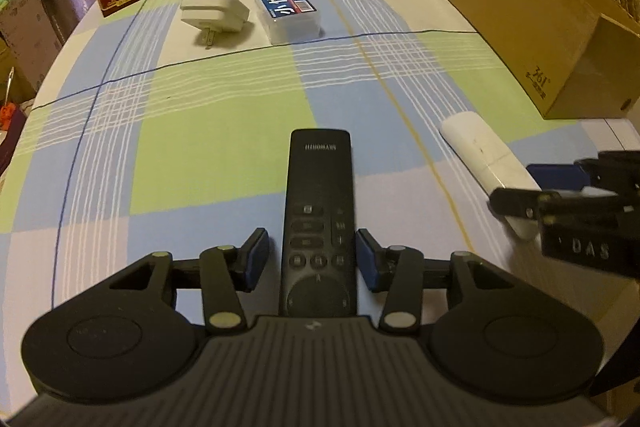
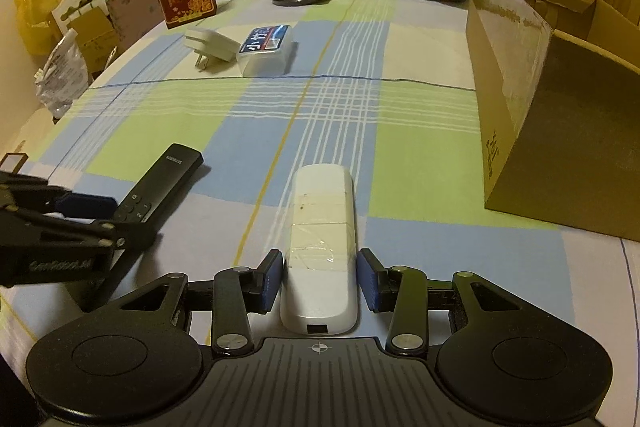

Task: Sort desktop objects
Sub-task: 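Grasp the black remote with the left tool while the right tool grasps the white remote, then hold the black and white remotes lifted above the table with both tools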

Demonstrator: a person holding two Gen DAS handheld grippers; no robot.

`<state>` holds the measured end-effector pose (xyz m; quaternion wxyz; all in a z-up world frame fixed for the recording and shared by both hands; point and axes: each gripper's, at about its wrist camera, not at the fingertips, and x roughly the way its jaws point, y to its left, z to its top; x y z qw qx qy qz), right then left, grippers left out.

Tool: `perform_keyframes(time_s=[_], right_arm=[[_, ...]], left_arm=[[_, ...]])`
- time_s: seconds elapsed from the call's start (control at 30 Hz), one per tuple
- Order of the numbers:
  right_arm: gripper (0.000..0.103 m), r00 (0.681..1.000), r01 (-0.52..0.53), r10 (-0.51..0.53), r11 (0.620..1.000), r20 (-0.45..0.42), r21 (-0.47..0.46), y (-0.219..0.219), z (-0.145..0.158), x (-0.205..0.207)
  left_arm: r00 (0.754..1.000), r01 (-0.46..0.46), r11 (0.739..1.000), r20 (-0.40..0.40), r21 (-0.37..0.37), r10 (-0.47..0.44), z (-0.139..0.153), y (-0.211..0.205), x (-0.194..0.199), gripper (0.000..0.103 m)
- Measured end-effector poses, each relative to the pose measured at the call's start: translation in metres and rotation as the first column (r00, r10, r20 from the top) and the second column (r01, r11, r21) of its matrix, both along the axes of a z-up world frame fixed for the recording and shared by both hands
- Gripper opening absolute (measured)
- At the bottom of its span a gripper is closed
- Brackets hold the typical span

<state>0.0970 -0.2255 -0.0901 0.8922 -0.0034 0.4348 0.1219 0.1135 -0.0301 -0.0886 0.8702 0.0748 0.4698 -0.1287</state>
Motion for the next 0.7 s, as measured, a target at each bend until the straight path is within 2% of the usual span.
perform_keyframes(time_s=[0.13,0.17,0.2,0.23,0.4,0.57,0.7], right_arm=[[0.043,1.0,0.005,-0.005,1.0,0.008,0.004,0.0,-0.002,0.002],[0.048,1.0,0.008,-0.008,1.0,0.01,0.006,0.0,-0.002,0.002],[0.058,1.0,0.01,-0.01,1.0,0.012,0.008,-0.001,-0.003,0.003],[0.06,1.0,0.013,-0.013,1.0,0.014,0.01,-0.001,-0.003,0.003],[0.06,1.0,0.015,-0.015,1.0,0.027,0.005,0.002,-0.004,0.006],[0.06,0.999,-0.018,0.02,0.998,0.044,-0.054,0.011,-0.007,0.008],[0.06,0.999,-0.018,0.02,0.998,0.043,-0.058,0.009,-0.008,0.005]], left_arm=[[1.0,0.017,1.0,-0.003,0.001,-0.017,-0.002,-0.002,0.007,0.042],[1.0,0.022,1.0,-0.003,0.002,-0.022,-0.002,-0.003,0.008,0.042],[1.0,0.025,1.0,-0.004,0.002,-0.025,-0.003,-0.003,0.009,0.042],[1.0,0.028,1.0,-0.003,0.001,-0.028,-0.003,-0.003,0.009,0.042],[0.999,0.038,0.999,-0.001,-0.003,-0.038,-0.003,-0.002,0.008,0.034],[0.999,0.036,0.999,-0.003,-0.004,-0.036,-0.002,-0.002,0.007,0.034],[0.999,0.04,0.999,-0.004,-0.002,-0.04,-0.002,-0.001,0.006,0.034]])
